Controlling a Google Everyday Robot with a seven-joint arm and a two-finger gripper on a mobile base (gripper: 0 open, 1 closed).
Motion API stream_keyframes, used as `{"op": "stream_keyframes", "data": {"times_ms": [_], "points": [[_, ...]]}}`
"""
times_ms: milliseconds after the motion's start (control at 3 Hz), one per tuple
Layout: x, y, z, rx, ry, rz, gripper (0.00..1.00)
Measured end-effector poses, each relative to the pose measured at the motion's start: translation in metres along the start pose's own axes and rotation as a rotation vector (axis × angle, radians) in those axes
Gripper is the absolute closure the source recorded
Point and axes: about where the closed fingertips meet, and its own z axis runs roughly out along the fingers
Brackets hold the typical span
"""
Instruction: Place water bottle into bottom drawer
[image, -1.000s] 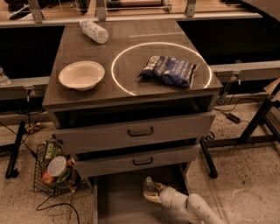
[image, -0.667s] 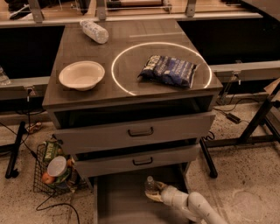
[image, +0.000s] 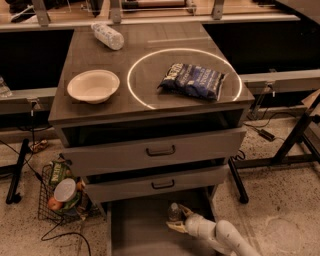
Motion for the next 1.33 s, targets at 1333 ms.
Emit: {"op": "stream_keyframes", "data": {"times_ms": [1333], "points": [[-0.036, -0.038, -0.132, 0.191, 0.051, 0.036, 0.17]]}}
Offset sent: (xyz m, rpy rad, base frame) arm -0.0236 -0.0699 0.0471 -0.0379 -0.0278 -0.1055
